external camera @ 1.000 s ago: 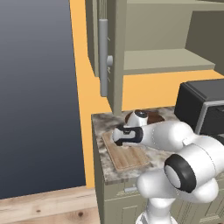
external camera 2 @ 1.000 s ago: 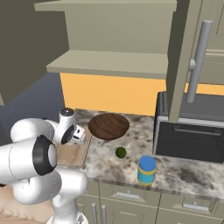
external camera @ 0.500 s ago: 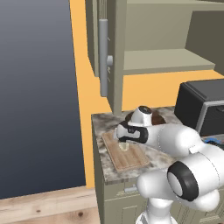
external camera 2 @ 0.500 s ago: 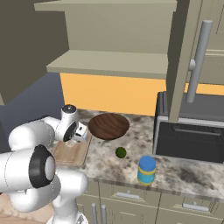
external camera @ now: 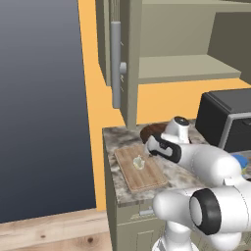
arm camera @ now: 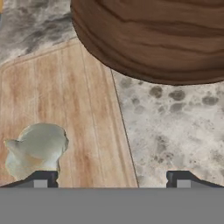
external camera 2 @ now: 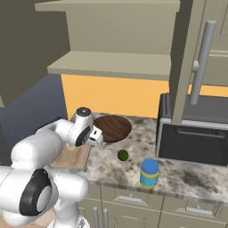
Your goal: Open the cabinet. Place the bowl and condiment on the counter. Then place the lime and garlic on the cutting board.
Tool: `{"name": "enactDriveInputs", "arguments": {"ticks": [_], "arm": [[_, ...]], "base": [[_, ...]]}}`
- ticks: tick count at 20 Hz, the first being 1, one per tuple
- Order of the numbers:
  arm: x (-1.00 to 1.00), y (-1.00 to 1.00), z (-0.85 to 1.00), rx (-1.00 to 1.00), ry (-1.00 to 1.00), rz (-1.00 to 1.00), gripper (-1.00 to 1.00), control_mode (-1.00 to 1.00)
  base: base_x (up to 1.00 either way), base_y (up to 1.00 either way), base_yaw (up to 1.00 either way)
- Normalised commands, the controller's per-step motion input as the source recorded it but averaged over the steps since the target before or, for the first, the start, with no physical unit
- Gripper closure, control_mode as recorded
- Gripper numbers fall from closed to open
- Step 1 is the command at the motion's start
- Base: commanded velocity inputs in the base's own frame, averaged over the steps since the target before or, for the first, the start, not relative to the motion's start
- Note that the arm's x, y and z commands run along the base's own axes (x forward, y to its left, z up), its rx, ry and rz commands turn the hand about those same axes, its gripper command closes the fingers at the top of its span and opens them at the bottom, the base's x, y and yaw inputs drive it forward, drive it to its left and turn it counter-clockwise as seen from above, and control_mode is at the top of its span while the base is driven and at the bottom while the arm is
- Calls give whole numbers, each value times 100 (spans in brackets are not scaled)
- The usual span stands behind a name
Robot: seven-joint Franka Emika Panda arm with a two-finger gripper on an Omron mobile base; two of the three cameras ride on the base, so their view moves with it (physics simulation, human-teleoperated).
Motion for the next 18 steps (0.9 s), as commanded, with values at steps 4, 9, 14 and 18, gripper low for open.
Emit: {"name": "enactDriveInputs", "arguments": {"ticks": [4, 9, 14, 18], "arm": [[-6, -45, 13, -17, 0, 0, -100, -100], [0, -46, 2, -20, 0, 4, -100, -100], [0, -54, 0, 0, 0, 10, -100, -100], [14, -44, 0, 0, 0, 8, -100, -100]], "base": [[0, 0, 0], [0, 0, 0], [0, 0, 0], [0, 0, 0]]}}
